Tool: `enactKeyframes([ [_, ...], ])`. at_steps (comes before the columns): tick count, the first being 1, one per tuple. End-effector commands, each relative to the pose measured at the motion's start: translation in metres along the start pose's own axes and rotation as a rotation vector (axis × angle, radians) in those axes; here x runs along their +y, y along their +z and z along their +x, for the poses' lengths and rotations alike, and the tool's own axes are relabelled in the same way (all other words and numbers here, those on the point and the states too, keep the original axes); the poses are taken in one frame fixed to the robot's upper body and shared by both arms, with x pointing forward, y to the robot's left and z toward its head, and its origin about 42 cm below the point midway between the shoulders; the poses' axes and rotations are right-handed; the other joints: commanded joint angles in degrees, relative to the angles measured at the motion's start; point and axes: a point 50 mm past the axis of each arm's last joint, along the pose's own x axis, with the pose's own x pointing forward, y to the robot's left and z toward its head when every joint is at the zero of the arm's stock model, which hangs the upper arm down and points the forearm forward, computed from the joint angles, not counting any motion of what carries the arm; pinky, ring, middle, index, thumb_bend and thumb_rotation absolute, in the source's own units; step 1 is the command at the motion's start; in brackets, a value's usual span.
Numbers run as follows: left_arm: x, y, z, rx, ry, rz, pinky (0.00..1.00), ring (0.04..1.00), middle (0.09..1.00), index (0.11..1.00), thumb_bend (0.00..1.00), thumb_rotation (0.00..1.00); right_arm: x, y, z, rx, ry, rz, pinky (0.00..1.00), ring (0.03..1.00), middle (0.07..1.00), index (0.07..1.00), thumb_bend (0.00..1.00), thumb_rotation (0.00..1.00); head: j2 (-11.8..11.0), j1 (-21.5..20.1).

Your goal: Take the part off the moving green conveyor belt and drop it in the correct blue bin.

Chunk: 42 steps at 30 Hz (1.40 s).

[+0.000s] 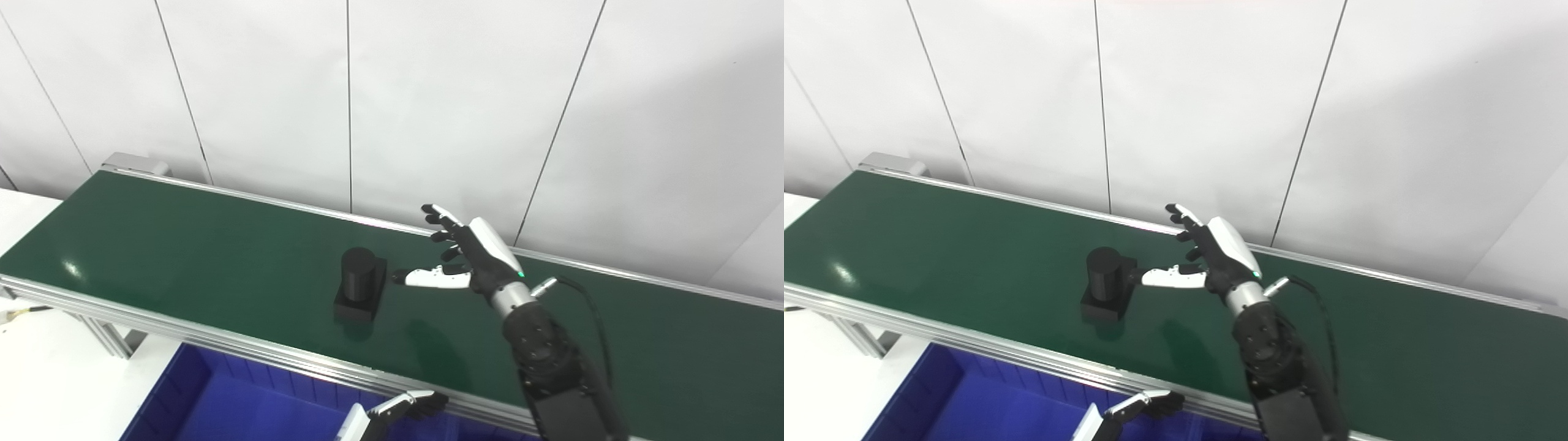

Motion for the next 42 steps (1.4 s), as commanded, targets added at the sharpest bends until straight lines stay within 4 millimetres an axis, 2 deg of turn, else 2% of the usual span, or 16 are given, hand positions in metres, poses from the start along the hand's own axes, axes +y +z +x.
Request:
enactKeyframes([
  [1, 0.002, 0.007, 0.004, -0.038, 0.032, -0.035, 0.60, 0.660, 0.711, 0.745, 0.90, 0.26, -0.008, 0.029, 0.011, -0.075, -0.037, -0.027, 0.71, 0.868, 0.935, 0.938, 0.86, 0.47, 0.31, -0.72],
  [8, 0.001, 0.011, 0.005, -0.051, 0.035, -0.046, 0.51, 0.598, 0.695, 0.760, 0.86, 0.24, 0.008, 0.027, 0.031, -0.034, 0.001, -0.065, 0.73, 0.875, 0.941, 0.947, 0.89, 0.50, 1.24, -2.18],
  [13, 0.001, 0.013, 0.004, -0.061, 0.035, -0.049, 0.50, 0.591, 0.695, 0.762, 0.85, 0.22, 0.018, 0.021, 0.040, -0.022, 0.015, -0.095, 0.72, 0.868, 0.937, 0.947, 0.91, 0.52, 1.95, -2.57],
  [26, -0.006, 0.020, 0.001, -0.091, 0.050, -0.062, 0.52, 0.611, 0.707, 0.760, 0.84, 0.23, 0.040, 0.000, 0.054, 0.032, 0.013, -0.175, 0.75, 0.867, 0.933, 0.940, 0.92, 0.48, 3.35, -2.26],
  [35, -0.007, 0.024, 0.000, -0.095, 0.062, -0.075, 0.54, 0.628, 0.715, 0.762, 0.84, 0.24, 0.059, -0.008, 0.058, 0.027, 0.020, -0.209, 0.72, 0.840, 0.904, 0.885, 0.92, 0.43, 4.00, -1.75],
  [42, -0.007, 0.025, -0.002, -0.081, 0.064, -0.085, 0.54, 0.640, 0.723, 0.768, 0.84, 0.25, 0.078, -0.010, 0.056, 0.026, -0.041, -0.133, 0.71, 0.828, 0.872, 0.808, 0.90, 0.37, 4.24, -1.73],
])
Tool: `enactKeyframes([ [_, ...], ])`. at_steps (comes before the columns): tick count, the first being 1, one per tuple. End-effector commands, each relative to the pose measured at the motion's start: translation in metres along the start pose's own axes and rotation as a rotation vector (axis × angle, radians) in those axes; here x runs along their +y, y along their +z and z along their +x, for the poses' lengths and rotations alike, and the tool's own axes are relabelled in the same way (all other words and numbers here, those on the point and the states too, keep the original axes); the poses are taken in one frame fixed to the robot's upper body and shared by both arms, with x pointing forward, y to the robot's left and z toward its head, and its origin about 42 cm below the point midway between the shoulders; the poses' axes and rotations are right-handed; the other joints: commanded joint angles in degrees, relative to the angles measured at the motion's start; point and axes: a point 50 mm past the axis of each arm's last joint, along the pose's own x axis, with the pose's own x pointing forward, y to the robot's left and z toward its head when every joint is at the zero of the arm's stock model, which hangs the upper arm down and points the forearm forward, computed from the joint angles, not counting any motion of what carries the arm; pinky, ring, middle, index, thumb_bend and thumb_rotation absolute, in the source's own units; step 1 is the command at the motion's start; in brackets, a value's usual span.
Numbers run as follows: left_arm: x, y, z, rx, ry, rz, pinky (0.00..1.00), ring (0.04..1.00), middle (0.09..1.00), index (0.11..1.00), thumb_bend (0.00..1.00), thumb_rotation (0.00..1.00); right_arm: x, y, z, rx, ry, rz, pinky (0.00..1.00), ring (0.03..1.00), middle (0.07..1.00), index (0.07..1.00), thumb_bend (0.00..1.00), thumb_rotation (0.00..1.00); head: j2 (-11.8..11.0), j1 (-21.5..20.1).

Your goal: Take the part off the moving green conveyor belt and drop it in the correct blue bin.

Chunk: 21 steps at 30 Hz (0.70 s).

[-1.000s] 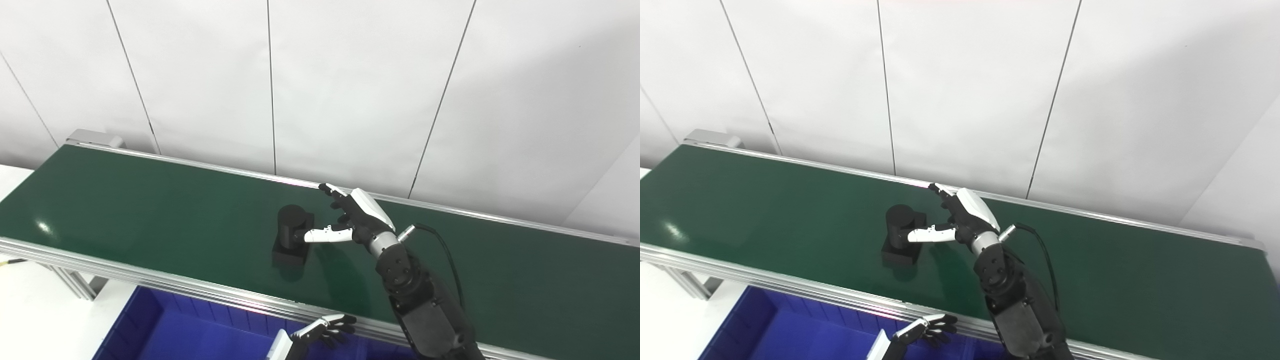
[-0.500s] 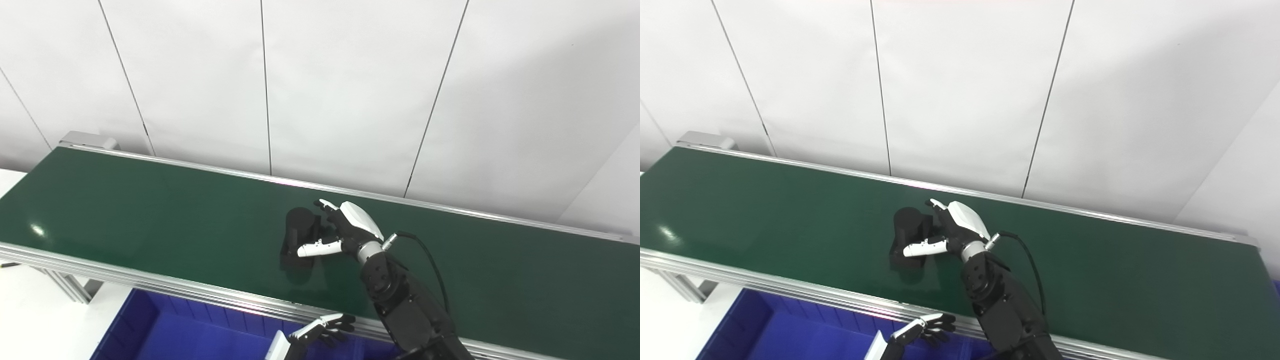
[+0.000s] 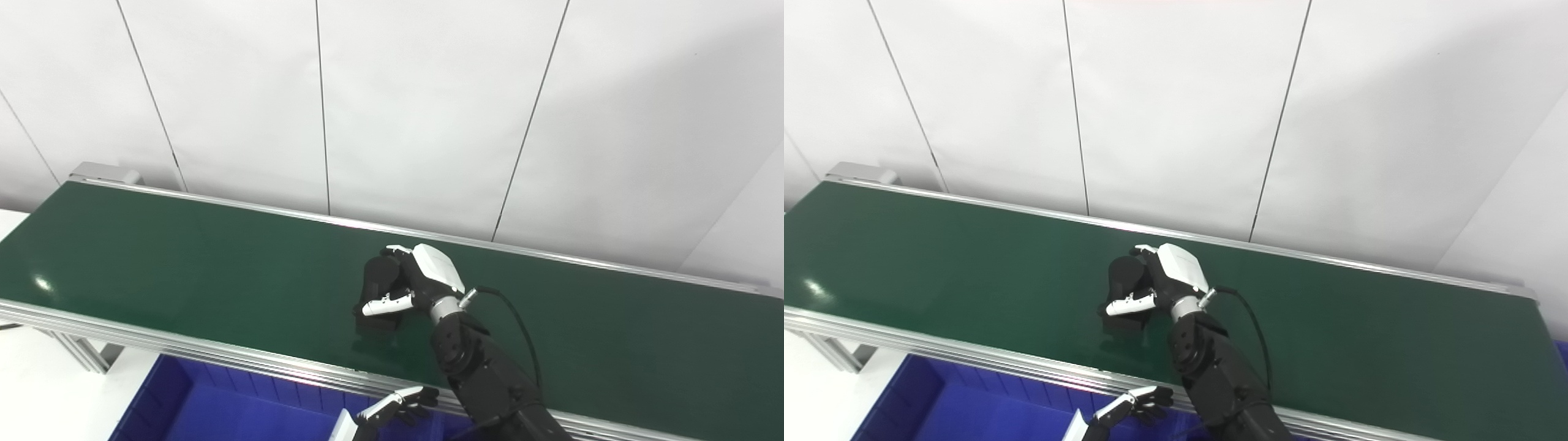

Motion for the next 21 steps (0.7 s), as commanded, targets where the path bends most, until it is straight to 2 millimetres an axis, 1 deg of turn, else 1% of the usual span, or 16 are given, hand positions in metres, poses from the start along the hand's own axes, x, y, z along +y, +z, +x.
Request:
enactKeyframes([
  [1, 0.001, 0.007, 0.002, -0.024, 0.020, -0.039, 0.54, 0.640, 0.723, 0.769, 0.84, 0.25, 0.006, 0.030, 0.003, -0.101, -0.018, 0.060, 0.73, 0.830, 0.868, 0.793, 0.90, 0.35, 0.08, 0.06],
  [3, 0.001, 0.007, 0.002, -0.022, 0.019, -0.041, 0.55, 0.638, 0.721, 0.772, 0.83, 0.25, 0.011, 0.031, 0.002, -0.106, -0.032, 0.106, 0.76, 0.837, 0.864, 0.770, 0.88, 0.32, 0.22, 0.01],
  [4, 0.002, 0.007, 0.002, -0.022, 0.019, -0.041, 0.55, 0.638, 0.717, 0.772, 0.83, 0.25, 0.013, 0.031, 0.002, -0.110, -0.038, 0.128, 0.77, 0.831, 0.850, 0.736, 0.85, 0.26, 0.22, 0.01],
  [5, 0.002, 0.006, 0.002, -0.024, 0.020, -0.037, 0.55, 0.638, 0.716, 0.772, 0.84, 0.26, 0.015, 0.032, 0.001, -0.116, -0.043, 0.142, 0.78, 0.829, 0.845, 0.724, 0.84, 0.24, 0.22, 0.01],
  [6, 0.002, 0.006, 0.001, -0.021, 0.020, -0.037, 0.56, 0.642, 0.716, 0.774, 0.84, 0.26, 0.017, 0.032, 0.001, -0.125, -0.048, 0.160, 0.78, 0.824, 0.840, 0.702, 0.81, 0.21, 0.22, 0.01],
  [8, 0.003, 0.007, 0.001, -0.019, 0.024, -0.037, 0.56, 0.644, 0.717, 0.773, 0.84, 0.26, 0.021, 0.032, 0.000, -0.142, -0.055, 0.170, 0.77, 0.805, 0.804, 0.560, 0.61, 0.16, 0.22, 0.01],
  [9, 0.003, 0.006, 0.002, -0.019, 0.023, -0.038, 0.56, 0.643, 0.718, 0.773, 0.84, 0.26, 0.023, 0.031, 0.000, -0.148, -0.056, 0.166, 0.77, 0.798, 0.784, 0.519, 0.55, 0.14, 0.35, -0.01],
  [10, 0.003, 0.006, 0.002, -0.020, 0.023, -0.038, 0.56, 0.642, 0.720, 0.774, 0.84, 0.25, 0.025, 0.030, 0.000, -0.152, -0.057, 0.162, 0.77, 0.794, 0.763, 0.500, 0.53, 0.13, 0.35, -0.01],
  [13, 0.004, 0.005, 0.004, -0.021, 0.021, -0.033, 0.55, 0.635, 0.722, 0.775, 0.84, 0.24, 0.027, 0.026, -0.001, -0.170, -0.078, 0.152, 0.74, 0.772, 0.735, 0.492, 0.51, 0.13, 0.62, -0.28],
  [14, 0.004, 0.004, 0.004, -0.020, 0.021, -0.031, 0.56, 0.641, 0.725, 0.776, 0.83, 0.25, 0.027, 0.025, -0.002, -0.174, -0.084, 0.153, 0.69, 0.736, 0.711, 0.491, 0.51, 0.13, 0.62, -0.28],
  [15, 0.005, 0.004, 0.004, -0.018, 0.020, -0.031, 0.56, 0.645, 0.726, 0.777, 0.83, 0.25, 0.026, 0.023, -0.002, -0.172, -0.098, 0.164, 0.67, 0.717, 0.699, 0.491, 0.51, 0.13, 0.61, -0.43],
  [16, 0.005, 0.004, 0.004, -0.017, 0.019, -0.032, 0.55, 0.648, 0.730, 0.778, 0.83, 0.25, 0.026, 0.022, -0.003, -0.170, -0.108, 0.172, 0.59, 0.643, 0.618, 0.483, 0.51, 0.07, 0.61, -0.43],
  [17, 0.005, 0.004, 0.004, -0.012, 0.018, -0.034, 0.55, 0.649, 0.732, 0.778, 0.83, 0.25, 0.025, 0.021, -0.003, -0.163, -0.124, 0.183, 0.54, 0.597, 0.568, 0.477, 0.52, 0.03, 0.58, -0.56],
  [18, 0.006, 0.004, 0.005, -0.009, 0.017, -0.035, 0.55, 0.647, 0.733, 0.776, 0.83, 0.25, 0.025, 0.019, -0.004, -0.160, -0.140, 0.193, 0.44, 0.497, 0.492, 0.496, 0.52, 0.01, 0.65, -0.64],
  [19, 0.006, 0.004, 0.005, -0.009, 0.015, -0.035, 0.54, 0.645, 0.733, 0.773, 0.83, 0.24, 0.024, 0.018, -0.005, -0.159, -0.159, 0.202, 0.34, 0.400, 0.461, 0.501, 0.52, 0.00, 0.65, -0.64],
  [21, 0.007, 0.003, 0.006, -0.012, 0.012, -0.030, 0.54, 0.644, 0.732, 0.772, 0.83, 0.24, 0.022, 0.016, -0.006, -0.158, -0.185, 0.206, 0.29, 0.356, 0.472, 0.493, 0.52, 0.00, 0.70, -0.74],
])
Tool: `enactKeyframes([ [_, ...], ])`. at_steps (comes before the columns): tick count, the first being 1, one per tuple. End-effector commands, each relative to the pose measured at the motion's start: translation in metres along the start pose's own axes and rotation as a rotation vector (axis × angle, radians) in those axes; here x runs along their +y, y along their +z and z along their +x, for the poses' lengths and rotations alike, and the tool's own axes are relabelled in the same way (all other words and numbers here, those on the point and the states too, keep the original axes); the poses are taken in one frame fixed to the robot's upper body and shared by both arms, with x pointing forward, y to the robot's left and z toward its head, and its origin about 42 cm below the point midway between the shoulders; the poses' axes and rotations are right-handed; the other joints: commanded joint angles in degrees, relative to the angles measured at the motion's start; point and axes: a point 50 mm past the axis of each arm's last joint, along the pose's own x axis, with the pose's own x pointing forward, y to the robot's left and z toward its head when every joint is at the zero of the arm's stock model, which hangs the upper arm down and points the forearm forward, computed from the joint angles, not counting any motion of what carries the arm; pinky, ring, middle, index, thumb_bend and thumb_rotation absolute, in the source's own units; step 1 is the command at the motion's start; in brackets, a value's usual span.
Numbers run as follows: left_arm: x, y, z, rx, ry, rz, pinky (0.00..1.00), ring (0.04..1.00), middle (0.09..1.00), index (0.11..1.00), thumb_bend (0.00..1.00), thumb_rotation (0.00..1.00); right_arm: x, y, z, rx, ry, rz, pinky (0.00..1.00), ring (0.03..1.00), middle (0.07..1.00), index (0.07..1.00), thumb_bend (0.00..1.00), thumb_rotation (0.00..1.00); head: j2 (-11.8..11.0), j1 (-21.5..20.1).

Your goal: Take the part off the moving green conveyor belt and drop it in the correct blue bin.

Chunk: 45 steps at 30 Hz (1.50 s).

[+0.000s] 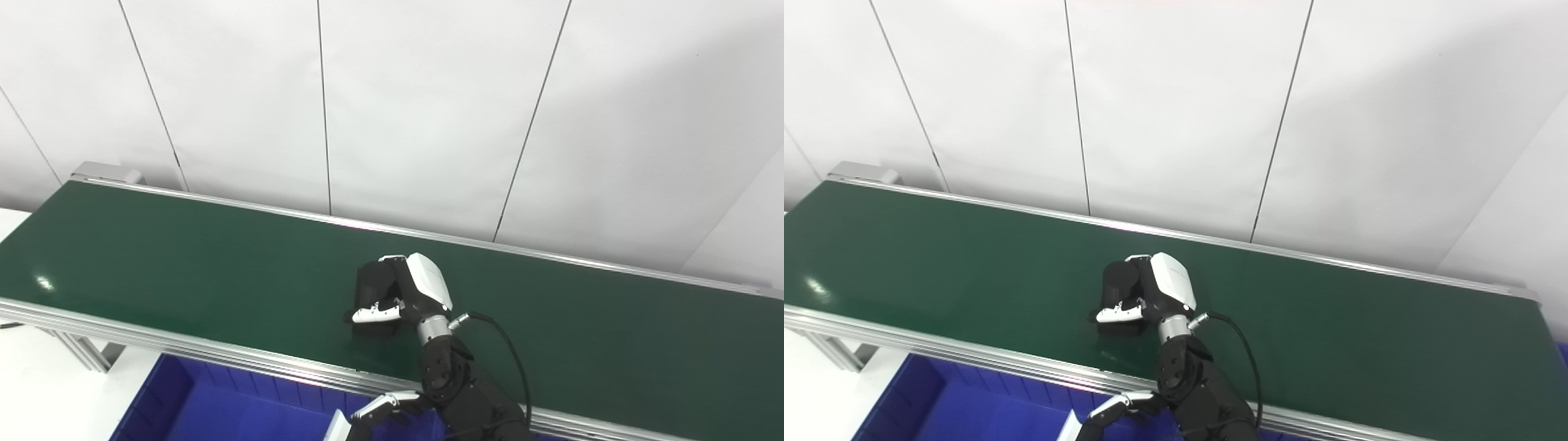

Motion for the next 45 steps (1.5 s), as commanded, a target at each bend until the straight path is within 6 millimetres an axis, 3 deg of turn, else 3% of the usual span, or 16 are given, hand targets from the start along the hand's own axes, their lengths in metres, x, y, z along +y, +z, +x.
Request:
enactKeyframes([
  [1, 0.003, 0.005, 0.008, -0.036, 0.005, -0.027, 0.54, 0.644, 0.731, 0.772, 0.83, 0.23, -0.005, 0.021, 0.005, -0.081, -0.060, 0.034, 0.28, 0.344, 0.475, 0.491, 0.52, 0.00, 0.10, -0.06],
  [4, 0.004, 0.004, 0.009, -0.027, 0.006, -0.030, 0.53, 0.644, 0.723, 0.766, 0.83, 0.23, -0.011, 0.020, 0.000, -0.103, -0.108, 0.051, 0.33, 0.394, 0.444, 0.511, 0.52, 0.00, 0.24, -0.28],
  [10, 0.008, 0.004, 0.010, -0.011, 0.010, -0.038, 0.53, 0.649, 0.717, 0.761, 0.84, 0.20, -0.030, 0.018, -0.018, -0.123, -0.160, 0.143, 0.35, 0.406, 0.436, 0.521, 0.52, 0.00, 0.83, -1.58],
  [15, 0.013, 0.004, 0.010, -0.002, 0.027, -0.038, 0.52, 0.646, 0.714, 0.760, 0.85, 0.20, -0.048, 0.016, -0.045, -0.102, -0.238, 0.157, 0.36, 0.401, 0.424, 0.519, 0.52, 0.00, 2.64, -3.65],
  [16, 0.015, 0.005, 0.010, 0.002, 0.027, -0.043, 0.52, 0.647, 0.713, 0.761, 0.85, 0.20, -0.053, 0.015, -0.052, -0.105, -0.258, 0.179, 0.38, 0.404, 0.422, 0.519, 0.52, 0.00, 2.92, -4.19],
  [18, 0.019, 0.006, 0.011, 0.009, 0.023, -0.053, 0.53, 0.651, 0.718, 0.766, 0.84, 0.20, -0.062, 0.011, -0.067, -0.112, -0.297, 0.218, 0.32, 0.364, 0.419, 0.523, 0.52, 0.00, 4.02, -5.60],
  [23, 0.030, 0.007, 0.012, 0.017, 0.020, -0.056, 0.55, 0.669, 0.728, 0.779, 0.82, 0.22, -0.083, 0.006, -0.099, -0.120, -0.355, 0.221, 0.33, 0.387, 0.429, 0.533, 0.52, 0.00, 6.06, -8.20],
  [25, 0.037, 0.008, 0.013, 0.016, 0.025, -0.051, 0.55, 0.671, 0.725, 0.780, 0.83, 0.24, -0.094, 0.003, -0.119, -0.109, -0.374, 0.210, 0.34, 0.403, 0.437, 0.535, 0.52, 0.00, 7.76, -10.13],
  [28, 0.046, 0.008, 0.014, 0.029, 0.023, -0.057, 0.55, 0.675, 0.721, 0.779, 0.83, 0.25, -0.104, -0.002, -0.145, -0.086, -0.387, 0.217, 0.37, 0.431, 0.445, 0.534, 0.52, 0.00, 8.32, -10.78],
  [30, 0.052, 0.008, 0.014, 0.052, 0.001, -0.075, 0.57, 0.686, 0.731, 0.780, 0.83, 0.27, -0.109, -0.006, -0.163, -0.061, -0.386, 0.212, 0.34, 0.402, 0.442, 0.536, 0.52, 0.00, 8.92, -11.24],
  [39, 0.077, 0.014, 0.014, 0.084, -0.025, -0.121, 0.58, 0.683, 0.734, 0.767, 0.86, 0.29, -0.114, -0.027, -0.243, 0.098, -0.242, 0.155, 0.29, 0.366, 0.436, 0.533, 0.52, 0.00, 12.68, -15.05],
  [43, 0.085, 0.016, 0.015, 0.089, -0.028, -0.147, 0.58, 0.686, 0.738, 0.764, 0.86, 0.27, -0.113, -0.038, -0.268, 0.174, -0.183, 0.112, 0.21, 0.291, 0.415, 0.532, 0.52, 0.00, 14.20, -16.11],
  [45, 0.087, 0.017, 0.016, 0.090, -0.032, -0.159, 0.58, 0.686, 0.739, 0.765, 0.86, 0.27, -0.112, -0.042, -0.275, 0.208, -0.161, 0.104, 0.22, 0.296, 0.461, 0.499, 0.53, 0.00, 14.89, -16.77],
])
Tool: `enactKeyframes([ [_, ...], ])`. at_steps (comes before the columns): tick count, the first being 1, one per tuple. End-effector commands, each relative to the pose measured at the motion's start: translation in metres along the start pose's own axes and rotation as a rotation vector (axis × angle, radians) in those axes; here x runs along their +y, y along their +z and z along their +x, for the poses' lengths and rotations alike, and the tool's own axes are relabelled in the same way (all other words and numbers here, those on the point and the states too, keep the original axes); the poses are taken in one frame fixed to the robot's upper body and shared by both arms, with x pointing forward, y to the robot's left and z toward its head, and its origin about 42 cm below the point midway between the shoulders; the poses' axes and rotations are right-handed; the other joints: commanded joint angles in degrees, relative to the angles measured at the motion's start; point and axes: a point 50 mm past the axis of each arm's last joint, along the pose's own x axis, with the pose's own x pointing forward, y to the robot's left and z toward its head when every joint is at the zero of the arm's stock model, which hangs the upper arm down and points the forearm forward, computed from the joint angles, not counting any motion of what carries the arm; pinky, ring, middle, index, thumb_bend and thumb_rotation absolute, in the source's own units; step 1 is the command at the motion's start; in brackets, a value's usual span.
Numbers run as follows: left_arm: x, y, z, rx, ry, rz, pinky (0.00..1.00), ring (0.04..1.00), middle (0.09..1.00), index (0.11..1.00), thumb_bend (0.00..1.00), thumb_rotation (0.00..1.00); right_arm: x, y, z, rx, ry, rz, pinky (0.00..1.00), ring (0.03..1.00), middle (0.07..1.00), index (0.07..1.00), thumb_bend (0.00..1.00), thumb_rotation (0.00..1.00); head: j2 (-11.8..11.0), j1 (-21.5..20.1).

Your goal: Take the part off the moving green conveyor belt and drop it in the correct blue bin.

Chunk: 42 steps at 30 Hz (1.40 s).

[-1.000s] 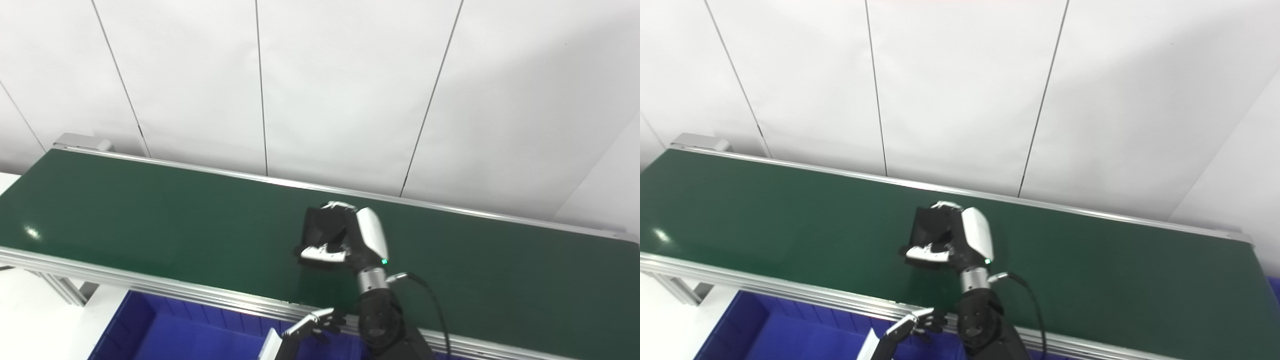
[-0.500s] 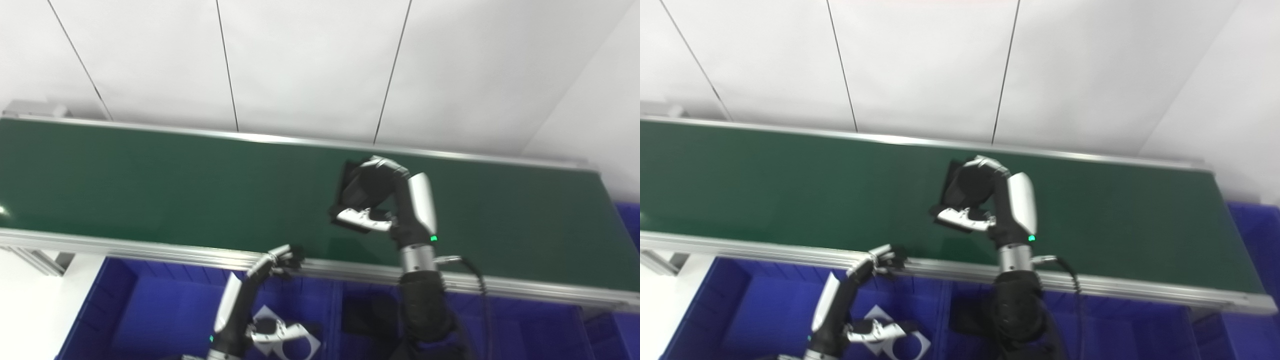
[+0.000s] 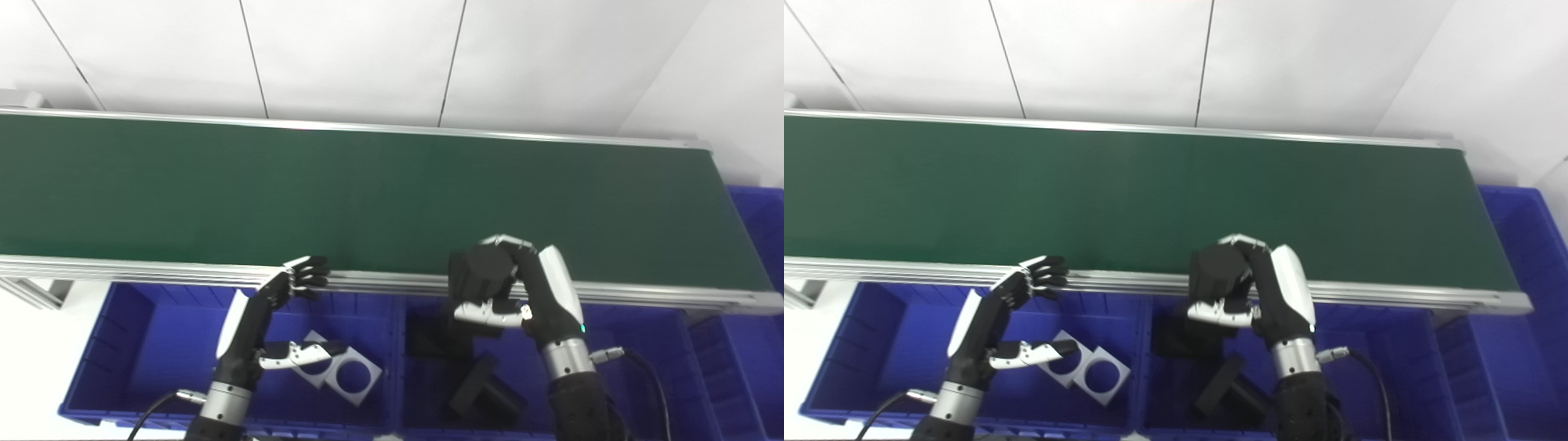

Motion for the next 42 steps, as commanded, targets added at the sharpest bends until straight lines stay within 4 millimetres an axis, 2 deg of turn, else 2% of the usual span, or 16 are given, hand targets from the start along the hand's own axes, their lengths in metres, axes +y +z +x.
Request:
enactKeyframes([
  [1, 0.003, 0.011, 0.006, -0.056, -0.009, -0.028, 0.58, 0.689, 0.738, 0.765, 0.86, 0.26, -0.010, 0.008, -0.001, -0.021, -0.018, -0.017, 0.20, 0.272, 0.468, 0.492, 0.53, 0.00, -0.05, 0.01],
  [4, 0.006, 0.013, 0.007, -0.060, -0.016, -0.034, 0.58, 0.691, 0.738, 0.766, 0.85, 0.25, -0.010, 0.003, -0.001, 0.016, 0.029, -0.074, 0.18, 0.253, 0.472, 0.487, 0.53, 0.00, 0.48, -0.50],
  [10, 0.009, 0.013, 0.007, -0.058, -0.013, -0.034, 0.59, 0.696, 0.738, 0.763, 0.86, 0.28, -0.010, -0.006, 0.005, 0.072, 0.107, -0.217, 0.33, 0.422, 0.434, 0.516, 0.52, 0.00, 0.79, -0.21],
  [12, 0.009, 0.013, 0.007, -0.058, -0.013, -0.038, 0.59, 0.697, 0.738, 0.764, 0.86, 0.28, -0.008, -0.009, 0.009, 0.087, 0.134, -0.264, 0.27, 0.360, 0.405, 0.516, 0.52, 0.00, 0.82, -0.19],
  [13, 0.009, 0.013, 0.008, -0.058, -0.014, -0.041, 0.59, 0.698, 0.740, 0.765, 0.86, 0.27, -0.007, -0.010, 0.011, 0.092, 0.143, -0.281, 0.21, 0.289, 0.454, 0.494, 0.53, 0.00, 0.82, -0.19],
  [15, 0.009, 0.013, 0.008, -0.059, -0.016, -0.043, 0.59, 0.697, 0.740, 0.765, 0.85, 0.26, -0.003, -0.013, 0.017, 0.092, 0.174, -0.342, 0.21, 0.290, 0.465, 0.490, 0.53, 0.00, 0.93, -0.17],
  [16, 0.009, 0.013, 0.008, -0.059, -0.017, -0.042, 0.59, 0.695, 0.740, 0.765, 0.85, 0.26, 0.000, -0.014, 0.021, 0.098, 0.200, -0.385, 0.24, 0.324, 0.431, 0.501, 0.52, 0.00, 0.93, -0.17],
  [18, 0.009, 0.013, 0.008, -0.059, -0.019, -0.044, 0.59, 0.695, 0.741, 0.766, 0.85, 0.27, 0.005, -0.015, 0.026, 0.102, 0.239, -0.433, 0.46, 0.544, 0.513, 0.478, 0.52, 0.00, 0.71, 0.08],
  [19, 0.008, 0.013, 0.008, -0.059, -0.020, -0.048, 0.59, 0.697, 0.741, 0.766, 0.85, 0.27, 0.007, -0.015, 0.028, 0.101, 0.255, -0.442, 0.52, 0.618, 0.633, 0.487, 0.52, 0.06, 0.68, 0.24],
  [20, 0.007, 0.013, 0.008, -0.058, -0.021, -0.051, 0.59, 0.698, 0.742, 0.766, 0.85, 0.26, 0.009, -0.015, 0.029, 0.100, 0.264, -0.443, 0.57, 0.677, 0.729, 0.632, 0.64, 0.07, 0.58, 0.39],
  [23, 0.006, 0.013, 0.007, -0.057, -0.024, -0.045, 0.59, 0.697, 0.743, 0.765, 0.85, 0.26, 0.013, -0.014, 0.027, 0.079, 0.276, -0.468, 0.71, 0.868, 0.913, 0.839, 0.83, 0.19, 0.50, 0.72],
  [24, 0.006, 0.013, 0.007, -0.057, -0.027, -0.043, 0.59, 0.698, 0.743, 0.765, 0.85, 0.26, 0.014, -0.012, 0.024, 0.069, 0.279, -0.477, 0.72, 0.880, 0.923, 0.848, 0.84, 0.20, 0.44, 0.84],
  [26, 0.006, 0.013, 0.006, -0.056, -0.030, -0.038, 0.58, 0.695, 0.740, 0.764, 0.85, 0.25, 0.014, -0.009, 0.019, 0.044, 0.271, -0.479, 0.87, 0.973, 0.984, 0.919, 0.88, 0.28, 0.41, 0.93],
  [29, 0.006, 0.013, 0.005, -0.054, -0.037, -0.033, 0.58, 0.697, 0.742, 0.767, 0.85, 0.26, 0.016, -0.003, 0.007, -0.001, 0.209, -0.399, 0.97, 0.998, 0.999, 0.986, 0.95, 0.33, 0.27, 0.98],
  [36, 0.007, 0.014, 0.004, -0.055, -0.048, -0.022, 0.58, 0.705, 0.751, 0.772, 0.85, 0.26, 0.027, 0.006, -0.015, -0.061, 0.101, -0.293, 0.90, 1.000, 1.000, 1.000, 0.97, 0.41, 0.27, 1.51],
  [42, 0.007, 0.014, 0.002, -0.055, -0.058, -0.009, 0.59, 0.711, 0.761, 0.779, 0.86, 0.27, 0.037, 0.007, -0.025, -0.116, 0.036, -0.008, 0.86, 1.000, 1.000, 1.000, 0.96, 0.41, 0.24, 2.59],
])
